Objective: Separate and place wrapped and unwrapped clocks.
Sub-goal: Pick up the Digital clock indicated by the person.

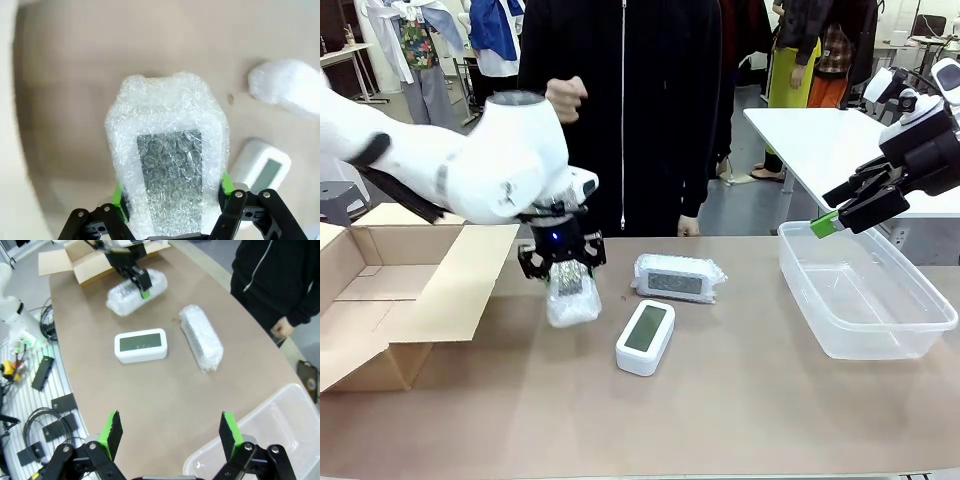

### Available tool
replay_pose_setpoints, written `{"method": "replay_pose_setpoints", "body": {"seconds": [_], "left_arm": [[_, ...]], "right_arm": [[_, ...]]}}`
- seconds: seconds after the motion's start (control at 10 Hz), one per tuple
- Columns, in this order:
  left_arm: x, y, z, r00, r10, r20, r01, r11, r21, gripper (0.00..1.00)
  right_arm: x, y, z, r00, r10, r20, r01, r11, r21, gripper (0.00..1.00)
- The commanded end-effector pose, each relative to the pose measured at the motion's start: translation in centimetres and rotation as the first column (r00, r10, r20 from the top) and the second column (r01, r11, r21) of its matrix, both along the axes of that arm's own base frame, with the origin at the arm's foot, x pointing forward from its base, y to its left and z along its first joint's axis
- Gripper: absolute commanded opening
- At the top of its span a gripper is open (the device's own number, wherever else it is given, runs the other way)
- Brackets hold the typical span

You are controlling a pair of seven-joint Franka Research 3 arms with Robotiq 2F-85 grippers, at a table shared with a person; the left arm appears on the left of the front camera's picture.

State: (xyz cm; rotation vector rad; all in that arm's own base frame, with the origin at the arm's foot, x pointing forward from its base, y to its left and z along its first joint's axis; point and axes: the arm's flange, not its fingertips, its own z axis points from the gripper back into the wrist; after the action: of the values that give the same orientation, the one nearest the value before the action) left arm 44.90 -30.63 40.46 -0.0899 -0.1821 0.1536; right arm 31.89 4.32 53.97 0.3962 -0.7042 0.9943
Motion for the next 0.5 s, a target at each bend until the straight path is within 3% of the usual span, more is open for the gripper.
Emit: {"method": "replay_pose_setpoints", "body": {"seconds": [0.0,0.2,0.4], "left_arm": [[-4.7,2.3,7.4,0.997,-0.071,0.035,0.069,0.996,0.047,0.4],[-7.8,3.1,13.4,0.989,-0.13,0.063,0.127,0.991,0.052,0.4],[-9.5,3.1,16.6,0.976,-0.207,0.071,0.201,0.976,0.078,0.4]], "right_arm": [[0.3,0.0,-0.2,1.0,0.021,0.002,-0.021,1.0,0.023,1.0],[0.3,0.0,-0.2,1.0,0.021,0.002,-0.021,1.0,0.023,1.0],[0.3,0.0,-0.2,1.0,0.021,0.002,-0.021,1.0,0.023,1.0]]}}
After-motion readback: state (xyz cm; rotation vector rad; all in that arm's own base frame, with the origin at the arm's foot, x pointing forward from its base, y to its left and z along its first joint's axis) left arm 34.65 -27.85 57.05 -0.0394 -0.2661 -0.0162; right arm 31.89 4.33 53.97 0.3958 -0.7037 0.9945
